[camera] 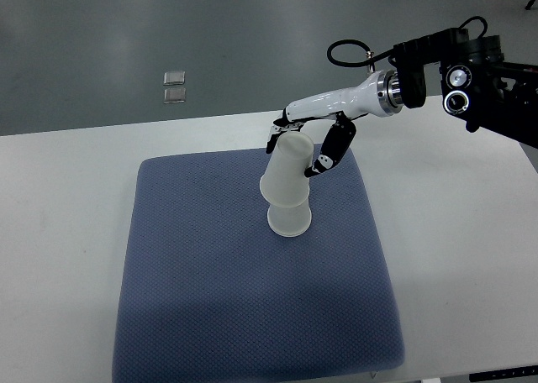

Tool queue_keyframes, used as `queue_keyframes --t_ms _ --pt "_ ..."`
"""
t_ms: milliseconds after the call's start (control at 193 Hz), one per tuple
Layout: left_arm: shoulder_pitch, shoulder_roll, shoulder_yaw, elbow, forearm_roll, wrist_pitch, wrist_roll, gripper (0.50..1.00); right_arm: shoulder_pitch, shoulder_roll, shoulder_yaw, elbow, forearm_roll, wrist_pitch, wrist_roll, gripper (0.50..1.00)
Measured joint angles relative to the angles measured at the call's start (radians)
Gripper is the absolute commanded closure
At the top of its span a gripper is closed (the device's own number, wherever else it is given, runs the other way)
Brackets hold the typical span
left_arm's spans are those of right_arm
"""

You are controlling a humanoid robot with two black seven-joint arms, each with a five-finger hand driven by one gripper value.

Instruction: Stack paper cups

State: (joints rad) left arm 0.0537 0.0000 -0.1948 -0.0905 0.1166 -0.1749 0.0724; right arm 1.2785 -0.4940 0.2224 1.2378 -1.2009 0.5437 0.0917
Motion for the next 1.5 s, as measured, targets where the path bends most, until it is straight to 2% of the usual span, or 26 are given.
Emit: queue_keyframes --t_ms 244,379,576,794,986,1131,1251,1500 --pt "0.0 0.0 0.0 0.0 0.0 0.0 0.0 0.5 0.002 0.003 0.008 -0.006 0.012 -0.01 0.0 0.589" --pt "0.0 0.0 0.0 0.0 0.0 0.0 0.0 0.5 0.0 -0.003 0.034 -0.052 0.059 -0.014 0.0 0.589" --pt "0.0 0.0 0.0 0.0 0.0 0.0 0.0 0.5 -0.097 0.012 0.124 -0.221 0.341 -0.035 -0.003 0.587" --pt "0.0 0.0 0.0 0.0 0.0 0.0 -0.001 0.5 -0.222 0.075 0.173 -0.371 0.733 -0.058 -0.079 0.587" --pt "0.0 0.0 0.0 0.0 0.0 0.0 -0.001 0.5 -0.313 0.156 0.175 -0.441 0.996 -0.162 -0.088 0.587" --pt "0.0 0.0 0.0 0.0 0.0 0.0 -0.001 0.5 -0.346 0.219 0.212 -0.536 1.171 -0.234 -0.088 0.587" --pt "0.0 0.0 0.0 0.0 0.0 0.0 0.0 0.5 -0.37 0.241 0.247 -0.583 1.255 -0.244 -0.087 0.587" --pt "0.0 0.0 0.0 0.0 0.0 0.0 0.0 0.5 -0.379 0.251 0.282 -0.599 1.278 -0.249 -0.065 0.585"
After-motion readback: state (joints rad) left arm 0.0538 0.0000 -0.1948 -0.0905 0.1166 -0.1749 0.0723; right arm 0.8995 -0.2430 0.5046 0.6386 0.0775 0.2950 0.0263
